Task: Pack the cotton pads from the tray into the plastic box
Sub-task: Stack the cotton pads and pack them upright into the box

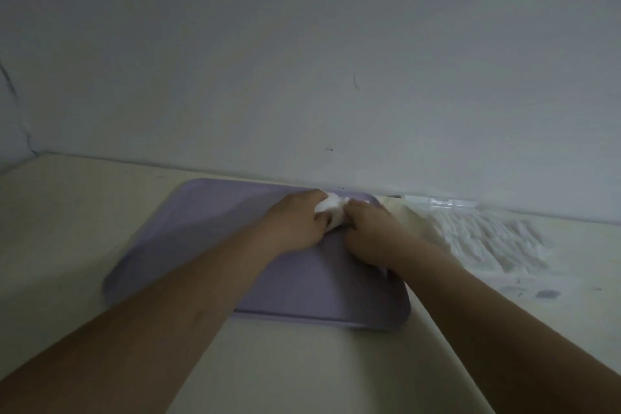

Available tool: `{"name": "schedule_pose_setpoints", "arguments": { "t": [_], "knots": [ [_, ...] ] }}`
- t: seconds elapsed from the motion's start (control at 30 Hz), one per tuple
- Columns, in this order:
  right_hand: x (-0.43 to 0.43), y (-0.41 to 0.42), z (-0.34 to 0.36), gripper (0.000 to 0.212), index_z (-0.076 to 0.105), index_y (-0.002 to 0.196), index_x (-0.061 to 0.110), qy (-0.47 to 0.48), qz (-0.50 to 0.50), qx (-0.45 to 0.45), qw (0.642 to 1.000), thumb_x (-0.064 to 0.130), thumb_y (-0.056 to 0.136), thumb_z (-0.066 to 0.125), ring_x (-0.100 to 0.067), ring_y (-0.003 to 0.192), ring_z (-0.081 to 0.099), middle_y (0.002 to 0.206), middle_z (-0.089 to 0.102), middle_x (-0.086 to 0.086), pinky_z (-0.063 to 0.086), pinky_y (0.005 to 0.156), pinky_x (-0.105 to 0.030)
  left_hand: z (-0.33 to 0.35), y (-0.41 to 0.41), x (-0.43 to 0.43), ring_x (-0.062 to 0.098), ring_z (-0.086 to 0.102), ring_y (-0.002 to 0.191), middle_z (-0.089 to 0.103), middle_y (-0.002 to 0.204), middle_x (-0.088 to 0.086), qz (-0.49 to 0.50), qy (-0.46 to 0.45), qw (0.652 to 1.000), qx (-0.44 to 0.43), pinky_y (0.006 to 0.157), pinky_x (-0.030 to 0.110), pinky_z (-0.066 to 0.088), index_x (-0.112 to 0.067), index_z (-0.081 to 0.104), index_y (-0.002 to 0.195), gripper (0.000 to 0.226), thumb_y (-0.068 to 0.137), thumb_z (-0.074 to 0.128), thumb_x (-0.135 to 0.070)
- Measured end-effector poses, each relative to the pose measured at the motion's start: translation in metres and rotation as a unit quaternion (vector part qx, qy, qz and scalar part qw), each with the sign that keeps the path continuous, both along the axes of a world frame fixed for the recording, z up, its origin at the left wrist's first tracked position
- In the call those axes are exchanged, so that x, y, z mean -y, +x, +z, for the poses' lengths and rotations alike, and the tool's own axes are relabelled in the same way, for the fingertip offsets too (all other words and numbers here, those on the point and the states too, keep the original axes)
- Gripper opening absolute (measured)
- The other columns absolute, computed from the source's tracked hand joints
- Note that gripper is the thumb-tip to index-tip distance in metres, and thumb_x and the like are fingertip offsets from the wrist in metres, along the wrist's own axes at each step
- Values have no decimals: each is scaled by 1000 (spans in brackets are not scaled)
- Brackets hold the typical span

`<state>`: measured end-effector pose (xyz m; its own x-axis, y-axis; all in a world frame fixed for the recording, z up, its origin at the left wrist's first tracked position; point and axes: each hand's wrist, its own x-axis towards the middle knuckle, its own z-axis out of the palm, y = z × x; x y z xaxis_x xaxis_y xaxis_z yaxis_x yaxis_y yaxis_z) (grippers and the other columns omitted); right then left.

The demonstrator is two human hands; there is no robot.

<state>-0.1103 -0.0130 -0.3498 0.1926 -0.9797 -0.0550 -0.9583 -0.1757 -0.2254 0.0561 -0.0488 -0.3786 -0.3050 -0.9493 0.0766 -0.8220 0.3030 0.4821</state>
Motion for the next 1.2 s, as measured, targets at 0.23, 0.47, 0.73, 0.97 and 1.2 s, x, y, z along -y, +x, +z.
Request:
{"name": "schedule_pose_setpoints", "arguments": {
  "t": [0.23, 0.47, 0.73, 0.97, 1.2],
  "knots": [
    [-38, 0, 14, 29, 75, 113, 23, -23, 43, -7, 999, 21, 92, 55, -27, 108, 66, 115, 73, -3, 49, 85, -27, 7, 38, -55, 17, 67, 107, 72, 117, -9, -25, 2, 998, -64, 89, 33, 54, -33, 63, 119, 30, 90, 61, -36],
    [-40, -7, 7, 57, 51, 145, 21, -6, 11, 23, 1000, 26, 89, 62, -25, 124, 60, 137, 64, -3, 44, 96, -24, 1, 48, -80, 10, 61, 103, 66, 108, -12, -2, -85, 985, -147, 89, 26, 50, -34, 63, 112, 44, 75, 74, -12],
    [-33, -5, 21, 30, 76, 93, 10, 99, -37, 97, 990, 29, 73, 87, -21, 70, 68, 77, 70, -3, 50, 55, -25, -5, 49, -83, -1, 64, 72, 70, 78, -19, 29, -72, 968, -240, 66, 23, 49, -32, 70, 84, 24, 64, 73, -45],
    [-41, -14, 13, 21, 68, 97, 13, 59, -60, 370, 925, 13, 81, 82, -22, 72, 70, 88, 72, -10, 57, 54, -27, 14, 47, -93, 7, 69, 81, 78, 90, -8, 3, 24, 859, -512, 72, 24, 58, -28, 78, 93, 30, 77, 80, -3],
    [-60, -14, -18, 29, 70, 110, 1, 36, -52, 607, 792, -10, 83, 74, -20, 78, 74, 98, 78, -21, 61, 69, -28, 6, 37, -103, 19, 72, 87, 79, 100, 15, -41, 185, 863, -467, 70, 32, 61, -13, 72, 105, 34, 78, 83, 4]
  ]
}}
